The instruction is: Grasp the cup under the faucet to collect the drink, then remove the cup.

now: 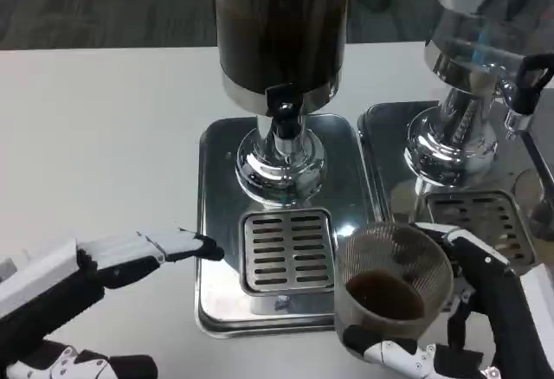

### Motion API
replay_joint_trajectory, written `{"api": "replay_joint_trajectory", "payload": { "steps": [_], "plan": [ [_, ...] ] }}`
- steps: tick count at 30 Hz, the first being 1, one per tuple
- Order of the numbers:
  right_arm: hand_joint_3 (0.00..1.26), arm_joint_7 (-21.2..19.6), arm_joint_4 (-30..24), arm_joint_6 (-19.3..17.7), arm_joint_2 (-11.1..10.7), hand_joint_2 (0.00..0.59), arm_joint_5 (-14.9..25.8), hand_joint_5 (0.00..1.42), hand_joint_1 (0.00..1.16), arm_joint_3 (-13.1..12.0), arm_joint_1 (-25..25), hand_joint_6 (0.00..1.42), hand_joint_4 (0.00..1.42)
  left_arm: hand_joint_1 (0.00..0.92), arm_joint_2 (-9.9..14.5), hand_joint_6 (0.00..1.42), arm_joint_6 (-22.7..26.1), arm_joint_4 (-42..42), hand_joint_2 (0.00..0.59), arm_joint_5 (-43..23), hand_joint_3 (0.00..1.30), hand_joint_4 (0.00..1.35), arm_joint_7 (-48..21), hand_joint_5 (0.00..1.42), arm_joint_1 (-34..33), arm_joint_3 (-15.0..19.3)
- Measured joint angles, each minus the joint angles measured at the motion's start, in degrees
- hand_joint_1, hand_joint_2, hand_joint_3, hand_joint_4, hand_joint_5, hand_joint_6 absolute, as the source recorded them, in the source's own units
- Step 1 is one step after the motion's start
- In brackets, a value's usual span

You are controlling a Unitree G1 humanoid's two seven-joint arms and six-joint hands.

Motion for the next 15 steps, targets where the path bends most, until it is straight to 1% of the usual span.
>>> {"api": "replay_joint_trajectory", "payload": {
  "steps": [2,7,11,15],
  "plan": [
    [0.57,0.05,-0.01,0.00,-0.01,0.202,0.00,0.89,0.87,0.00,0.09,1.25,0.65,0.000,0.51,0.29,-0.52,0.01,0.126,1.28,0.21,0.14,0.52,0.14,0.00,-0.23],
    [0.57,0.06,-0.14,-0.02,0.00,0.202,0.01,0.89,0.87,0.01,0.12,1.25,0.66,0.000,1.02,0.29,-1.32,0.09,0.125,1.94,0.21,0.14,1.76,0.14,0.00,-0.63],
    [0.57,0.06,-0.14,-0.04,0.00,0.203,0.01,0.89,0.87,0.01,0.13,1.25,0.66,0.000,1.87,0.29,-1.40,0.28,0.124,3.70,0.21,0.14,2.92,0.14,0.00,-0.76],
    [0.58,0.06,-0.14,-0.07,0.01,0.203,0.02,0.89,0.87,-0.02,0.13,1.25,0.66,0.000,2.12,0.29,-1.40,0.30,0.122,3.98,0.21,0.14,4.20,0.14,-0.01,-0.93]
  ]
}}
